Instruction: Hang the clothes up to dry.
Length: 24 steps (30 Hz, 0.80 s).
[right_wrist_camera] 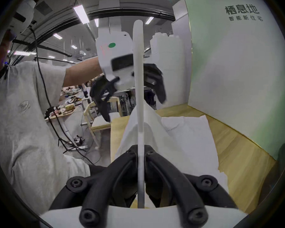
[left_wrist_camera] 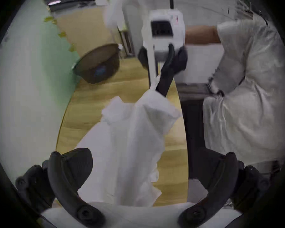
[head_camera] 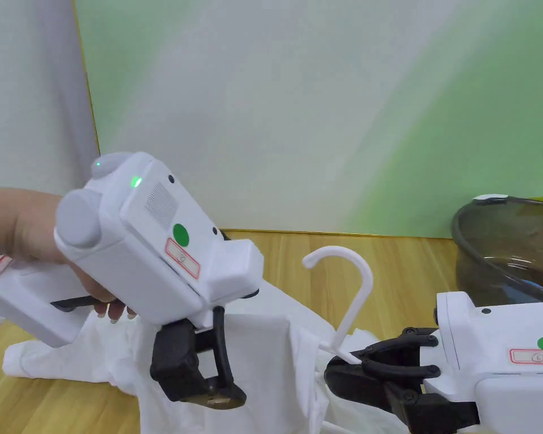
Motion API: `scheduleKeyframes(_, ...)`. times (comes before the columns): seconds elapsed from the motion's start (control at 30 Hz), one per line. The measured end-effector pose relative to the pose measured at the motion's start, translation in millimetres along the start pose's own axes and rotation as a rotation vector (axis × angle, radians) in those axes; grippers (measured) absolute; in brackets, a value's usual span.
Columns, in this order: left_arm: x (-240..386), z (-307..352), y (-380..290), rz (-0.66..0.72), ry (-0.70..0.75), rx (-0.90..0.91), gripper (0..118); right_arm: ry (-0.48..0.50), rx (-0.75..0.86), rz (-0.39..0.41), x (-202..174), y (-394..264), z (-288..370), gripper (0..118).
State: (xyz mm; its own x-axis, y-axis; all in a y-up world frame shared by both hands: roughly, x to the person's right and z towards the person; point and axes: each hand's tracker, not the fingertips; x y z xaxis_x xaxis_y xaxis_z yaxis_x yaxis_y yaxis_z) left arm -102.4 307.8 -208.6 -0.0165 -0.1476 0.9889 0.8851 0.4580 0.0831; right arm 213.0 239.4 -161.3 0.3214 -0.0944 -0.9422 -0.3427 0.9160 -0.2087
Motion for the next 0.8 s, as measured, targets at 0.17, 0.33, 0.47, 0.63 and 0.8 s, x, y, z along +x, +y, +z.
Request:
scheduleKeyframes(0.17,-2.3,-30.3,10.8,0.015,-0.174,-0.028,98,0.017,-0.029,0.014,-5.9,-6.7,2.1,6)
scheduleKeyframes(0.33,3.7,-49.5,6.7,0.037,-0.238,-0.049,30,0.044,-0.056,0.018,-7.1,-12.9,3.1,6)
scheduleKeyframes(0.47,2.4,-55.3,-1.1,0.089,-0.226,-0.033,10,0.045,-0.073,0.002,-1.1,-15.0,0.0,6)
scheduleKeyframes(0.63,5.7,-52.9,-7.4,0.144,-0.259,-0.028,10,0.066,-0.059,-0.003,-0.3,-18.9,-1.3,6)
scheduleKeyframes(0.8,11.1,-47.2,-15.9,0.228,-0.169,-0.027,7,-0.067,0.003,-0.010,-0.3,-21.3,7.2,102)
